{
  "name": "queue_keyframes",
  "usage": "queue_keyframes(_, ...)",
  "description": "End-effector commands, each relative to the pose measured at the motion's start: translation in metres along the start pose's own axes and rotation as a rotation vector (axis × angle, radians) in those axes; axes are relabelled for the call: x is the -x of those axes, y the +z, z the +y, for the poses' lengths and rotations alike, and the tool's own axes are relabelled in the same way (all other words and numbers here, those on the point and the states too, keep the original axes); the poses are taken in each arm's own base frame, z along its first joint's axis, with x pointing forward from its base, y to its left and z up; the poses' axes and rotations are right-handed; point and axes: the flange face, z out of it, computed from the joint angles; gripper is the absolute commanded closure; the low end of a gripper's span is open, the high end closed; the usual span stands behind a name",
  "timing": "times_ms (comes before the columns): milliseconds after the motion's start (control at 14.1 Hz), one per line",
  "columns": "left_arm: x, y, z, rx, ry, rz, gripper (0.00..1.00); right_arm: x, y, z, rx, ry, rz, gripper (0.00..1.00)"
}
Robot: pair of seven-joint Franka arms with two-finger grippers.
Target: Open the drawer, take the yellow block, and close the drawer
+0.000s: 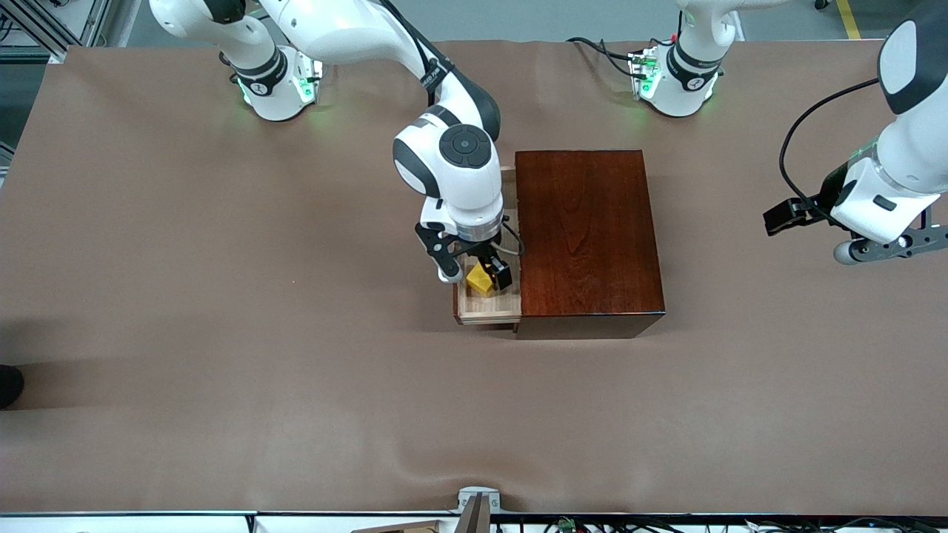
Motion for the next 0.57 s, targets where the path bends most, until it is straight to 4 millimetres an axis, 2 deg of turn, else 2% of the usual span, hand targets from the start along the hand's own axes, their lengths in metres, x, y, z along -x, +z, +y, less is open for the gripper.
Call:
queue_keyframes(0,0.001,-0.005,0.011,0.021,-0.087,0.006,0.00,0.002,0.009,-0.005,-0.005,-0.019,0.010,0.00)
queue_keyframes(212,0.004,-0.005,0.021,0.020,-0.194,0.004,0.00,-0.001,0.009,-0.005,-0.005,-0.018,0.010,0.00)
queue_keyframes(283,0.005,-0.004,0.027,0.020,-0.214,0.005,0.00,-0.002,0.009,-0.006,-0.005,-0.025,0.011,0.29)
queue_keyframes(495,0.004,-0.001,0.034,0.023,-0.294,0.005,0.00,-0.003,0.008,-0.006,-0.006,-0.030,0.009,0.75)
